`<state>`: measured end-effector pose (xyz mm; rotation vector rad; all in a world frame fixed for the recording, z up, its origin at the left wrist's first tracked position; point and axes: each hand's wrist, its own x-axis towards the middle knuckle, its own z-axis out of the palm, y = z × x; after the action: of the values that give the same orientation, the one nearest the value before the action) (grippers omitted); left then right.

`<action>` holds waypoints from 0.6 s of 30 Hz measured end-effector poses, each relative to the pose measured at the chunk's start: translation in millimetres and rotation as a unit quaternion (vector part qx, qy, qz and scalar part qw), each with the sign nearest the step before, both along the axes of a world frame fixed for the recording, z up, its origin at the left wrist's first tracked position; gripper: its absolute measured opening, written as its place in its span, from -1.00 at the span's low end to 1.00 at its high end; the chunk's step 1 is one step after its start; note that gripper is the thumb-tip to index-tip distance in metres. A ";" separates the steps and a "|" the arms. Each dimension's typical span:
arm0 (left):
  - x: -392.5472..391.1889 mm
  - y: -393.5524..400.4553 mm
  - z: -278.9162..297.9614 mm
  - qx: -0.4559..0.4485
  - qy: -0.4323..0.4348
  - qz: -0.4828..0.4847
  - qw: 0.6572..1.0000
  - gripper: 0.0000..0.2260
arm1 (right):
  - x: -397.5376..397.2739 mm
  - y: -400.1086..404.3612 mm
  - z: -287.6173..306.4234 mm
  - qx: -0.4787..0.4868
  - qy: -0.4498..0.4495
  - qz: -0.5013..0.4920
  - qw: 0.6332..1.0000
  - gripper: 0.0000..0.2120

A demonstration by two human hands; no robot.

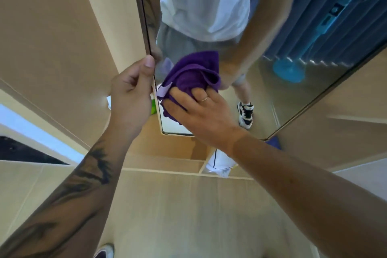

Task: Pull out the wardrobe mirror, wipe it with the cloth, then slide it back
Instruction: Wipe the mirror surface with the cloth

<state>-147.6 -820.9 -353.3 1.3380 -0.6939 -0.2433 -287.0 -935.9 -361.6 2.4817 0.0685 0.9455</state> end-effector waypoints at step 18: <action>-16.0 -5.8 -28.6 0.053 -0.028 0.058 0.997 -0.75 | -154.0 -105.1 -26.6 -0.009 0.010 -0.125 0.992 -0.65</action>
<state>-163.6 -826.7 -381.9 1.4855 -0.6555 -0.1501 -441.0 -1041.0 -388.2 2.4128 -0.2198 0.8092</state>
